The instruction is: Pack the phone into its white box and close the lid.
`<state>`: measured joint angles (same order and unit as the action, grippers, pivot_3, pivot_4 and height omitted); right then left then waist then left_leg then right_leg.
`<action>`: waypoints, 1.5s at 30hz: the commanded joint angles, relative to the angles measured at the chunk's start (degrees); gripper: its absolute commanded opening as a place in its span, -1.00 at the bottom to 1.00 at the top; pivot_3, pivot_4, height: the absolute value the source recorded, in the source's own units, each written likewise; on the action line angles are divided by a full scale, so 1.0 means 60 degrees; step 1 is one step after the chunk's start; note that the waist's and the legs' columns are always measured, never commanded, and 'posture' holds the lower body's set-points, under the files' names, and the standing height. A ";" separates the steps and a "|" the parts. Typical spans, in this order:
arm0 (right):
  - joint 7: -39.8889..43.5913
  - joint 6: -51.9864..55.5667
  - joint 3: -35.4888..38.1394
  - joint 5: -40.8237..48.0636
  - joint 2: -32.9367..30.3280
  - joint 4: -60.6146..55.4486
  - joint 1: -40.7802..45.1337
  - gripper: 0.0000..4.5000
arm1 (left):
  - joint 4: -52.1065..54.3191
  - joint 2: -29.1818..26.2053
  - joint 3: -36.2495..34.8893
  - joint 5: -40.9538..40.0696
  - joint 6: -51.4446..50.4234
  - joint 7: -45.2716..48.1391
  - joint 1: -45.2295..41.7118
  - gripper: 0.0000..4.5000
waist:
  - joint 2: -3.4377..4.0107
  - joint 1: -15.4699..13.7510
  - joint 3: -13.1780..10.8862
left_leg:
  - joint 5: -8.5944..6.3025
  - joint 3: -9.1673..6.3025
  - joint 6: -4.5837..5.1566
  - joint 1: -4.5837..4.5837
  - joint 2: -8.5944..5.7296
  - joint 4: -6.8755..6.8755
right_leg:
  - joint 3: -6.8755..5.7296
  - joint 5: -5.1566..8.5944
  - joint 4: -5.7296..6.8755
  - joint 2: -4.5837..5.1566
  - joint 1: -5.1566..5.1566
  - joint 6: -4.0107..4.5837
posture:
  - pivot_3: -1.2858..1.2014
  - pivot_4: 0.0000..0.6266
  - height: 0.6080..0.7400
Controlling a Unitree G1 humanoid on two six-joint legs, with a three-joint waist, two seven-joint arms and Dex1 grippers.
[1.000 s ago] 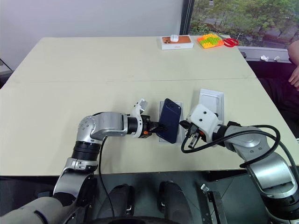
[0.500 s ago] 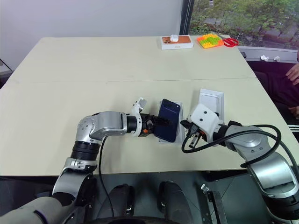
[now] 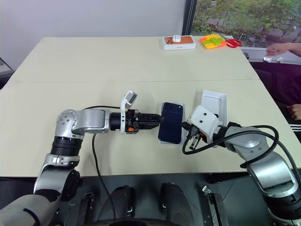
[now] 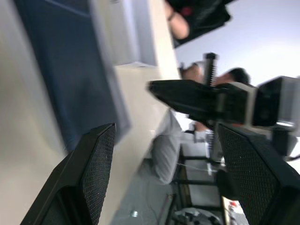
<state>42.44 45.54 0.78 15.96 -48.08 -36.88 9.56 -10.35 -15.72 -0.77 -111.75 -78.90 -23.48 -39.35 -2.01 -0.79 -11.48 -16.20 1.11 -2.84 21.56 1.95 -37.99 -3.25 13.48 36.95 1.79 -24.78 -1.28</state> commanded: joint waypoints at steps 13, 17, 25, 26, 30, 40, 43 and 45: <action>-0.0477 0.0482 -0.0444 -0.0008 0.0238 -0.0069 0.0781 -1.00 | 0.1526 -0.2907 -0.0426 0.3263 0.0947 0.3585 0.0176 0.60 | 0.0004 0.0037 -0.0003 | -0.0001 0.0002 0.0000 -0.0007 0.0014 0.0015 | -0.0001 0.0001 0.0001 -0.0018 -0.0009 0.0001 | 0.03 -0.52 1.00; -0.0948 0.1189 -0.1388 -0.0036 0.0916 -0.0130 0.1596 -1.00 | 0.2342 -0.4092 0.0048 0.6115 0.2455 0.6992 0.0499 0.60 | 0.0005 0.0041 -0.0004 | -0.0001 0.0004 0.0000 0.0000 0.0013 0.0018 | -0.0001 0.0004 -0.0008 -0.0016 -0.0016 0.0008 | 0.03 -0.52 1.00; -0.2196 0.2961 -0.2938 -0.0326 0.2565 0.0266 0.3091 -1.00 | 0.2885 -0.6102 0.2188 1.1080 0.6484 1.3129 0.1675 0.60 | 0.0029 0.0016 -0.0014 | 0.0001 0.0013 0.0003 0.0129 0.0019 0.0028 | 0.0005 -0.0009 0.0002 -0.0017 -0.0153 0.0061 | 0.03 -0.52 1.00; -0.2290 0.3130 -0.3079 -0.0378 0.2613 0.0301 0.3169 -1.00 | 0.2899 -0.6215 0.2372 1.1549 0.6897 1.3639 0.1773 0.60 | 0.0029 0.0010 -0.0014 | 0.0000 0.0012 0.0004 0.0156 0.0021 0.0020 | 0.0001 -0.0022 0.0006 -0.0018 -0.0176 0.0044 | 0.03 -0.52 1.00; -0.2473 0.3566 -0.3420 -0.0404 0.2653 0.0282 0.3267 -1.00 | 0.2810 -0.6175 0.2477 1.2289 0.7555 1.4864 0.1904 0.60 | 0.0029 0.0017 -0.0014 | -0.0022 0.0024 0.0044 0.0178 0.0018 0.0009 | 0.0006 -0.0014 0.0001 -0.0014 -0.0192 0.0028 | 0.03 -0.52 1.00; -0.2331 0.4145 -0.3675 -0.0244 0.2163 -0.0287 0.3071 -1.00 | 0.2773 -0.5483 0.2213 1.3463 0.8517 1.5431 0.2029 0.60 | 0.0029 0.0038 -0.0014 | -0.0036 0.0021 0.0069 0.0177 0.0026 -0.0006 | 0.0005 0.0006 0.0014 -0.0026 -0.0192 -0.0013 | 0.03 -0.52 1.00; -0.2305 0.4161 -0.3738 -0.0286 0.1948 -0.0371 0.3044 -1.00 | 0.2664 -0.5333 0.2203 1.3718 0.8520 1.5423 0.1984 0.60 | 0.0029 0.0053 -0.0014 | -0.0036 0.0022 0.0070 0.0172 0.0029 -0.0008 | 0.0006 0.0006 0.0023 -0.0029 -0.0192 -0.0015 | 0.03 -0.52 1.00; -0.2215 0.4155 -0.3655 -0.0247 0.1768 -0.0530 0.3037 -1.00 | 0.2644 -0.5256 0.2141 1.3758 0.8498 1.5447 0.1982 0.60 | 0.0029 0.0050 -0.0014 | -0.0036 0.0022 0.0070 0.0169 0.0031 -0.0009 | 0.0005 0.0006 0.0025 -0.0032 -0.0190 -0.0015 | 0.03 -0.52 1.00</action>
<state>28.75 70.40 -21.85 14.11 -36.56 -37.71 27.83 4.99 -47.24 14.06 -29.47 -28.39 68.64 -27.16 -1.83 -0.49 -11.56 -16.42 1.24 -2.42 22.57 2.14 -38.05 -3.22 13.51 37.11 1.60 -25.92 -1.37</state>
